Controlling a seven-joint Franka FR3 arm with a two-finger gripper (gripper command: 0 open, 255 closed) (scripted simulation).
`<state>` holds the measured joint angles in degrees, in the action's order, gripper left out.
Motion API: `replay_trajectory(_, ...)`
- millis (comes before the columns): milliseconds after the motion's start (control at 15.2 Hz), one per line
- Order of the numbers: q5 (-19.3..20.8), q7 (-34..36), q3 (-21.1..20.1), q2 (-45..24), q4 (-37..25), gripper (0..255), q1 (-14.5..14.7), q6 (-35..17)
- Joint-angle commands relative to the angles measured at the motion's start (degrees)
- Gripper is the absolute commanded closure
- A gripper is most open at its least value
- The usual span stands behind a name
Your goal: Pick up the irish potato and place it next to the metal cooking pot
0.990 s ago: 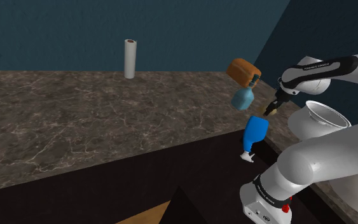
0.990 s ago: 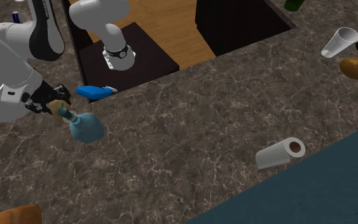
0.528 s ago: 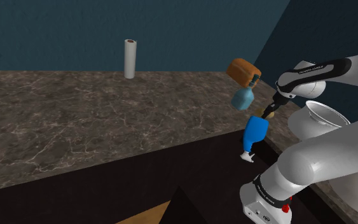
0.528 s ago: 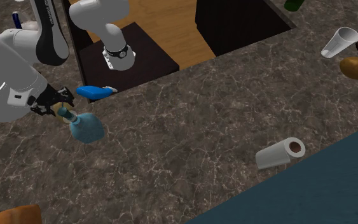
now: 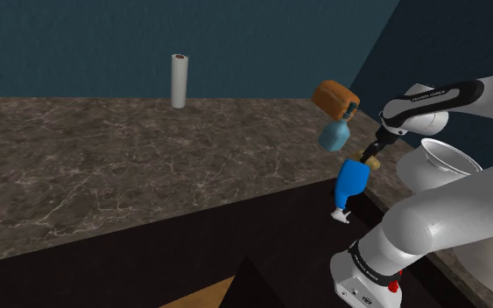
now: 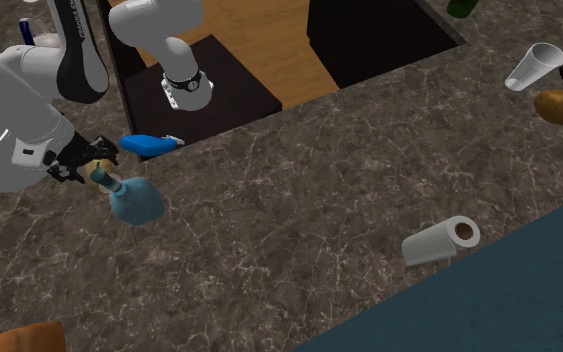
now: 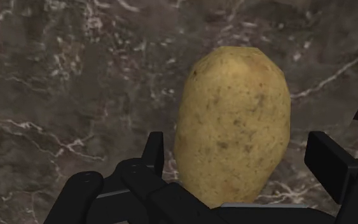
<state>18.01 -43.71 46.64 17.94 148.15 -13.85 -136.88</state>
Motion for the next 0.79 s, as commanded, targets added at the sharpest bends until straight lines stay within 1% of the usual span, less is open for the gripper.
replay_trajectory(0, 0.00, 0.00, 0.00, 0.00, 0.00, 0, 0.00, 0.00)
replay_trajectory(66, 0.00, 0.00, 0.00, 0.00, 0.00, 0, 0.00, 0.00)
replay_trajectory(330, 1.98, 2.00, -3.83, 6.48, -3.17, 0, -2.05, 9.27)
replay_trajectory(726, 1.94, 1.98, -3.87, 6.46, -3.16, 0, -2.10, 9.27)
